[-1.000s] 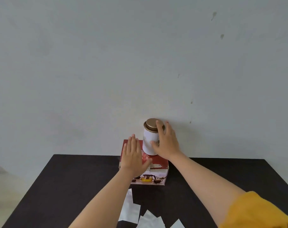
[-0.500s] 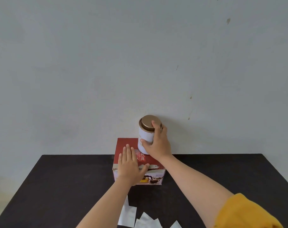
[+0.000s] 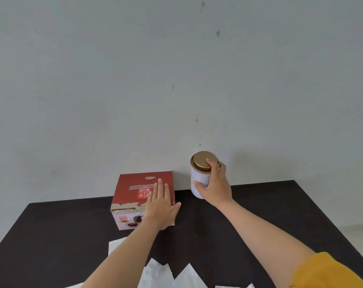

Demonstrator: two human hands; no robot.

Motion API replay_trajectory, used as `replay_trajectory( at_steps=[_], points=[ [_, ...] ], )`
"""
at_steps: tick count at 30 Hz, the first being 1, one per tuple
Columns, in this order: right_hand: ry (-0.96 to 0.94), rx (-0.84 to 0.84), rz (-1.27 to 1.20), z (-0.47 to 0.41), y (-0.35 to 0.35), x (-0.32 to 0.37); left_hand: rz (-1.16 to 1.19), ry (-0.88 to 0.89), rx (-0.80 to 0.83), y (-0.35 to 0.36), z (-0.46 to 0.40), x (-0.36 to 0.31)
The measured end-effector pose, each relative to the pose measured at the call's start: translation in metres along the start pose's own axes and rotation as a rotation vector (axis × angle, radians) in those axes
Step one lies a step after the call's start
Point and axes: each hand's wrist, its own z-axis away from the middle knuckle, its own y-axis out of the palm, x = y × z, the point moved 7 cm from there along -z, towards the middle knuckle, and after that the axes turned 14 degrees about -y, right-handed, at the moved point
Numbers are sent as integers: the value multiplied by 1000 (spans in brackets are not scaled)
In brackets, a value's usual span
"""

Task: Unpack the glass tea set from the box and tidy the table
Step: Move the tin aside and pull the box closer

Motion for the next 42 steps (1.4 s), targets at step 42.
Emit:
replay_trajectory(
  at_steps=[42],
  points=[
    [365, 20, 99, 69, -103, -358, -76, -321, -111, 47, -9, -43]
  ],
)
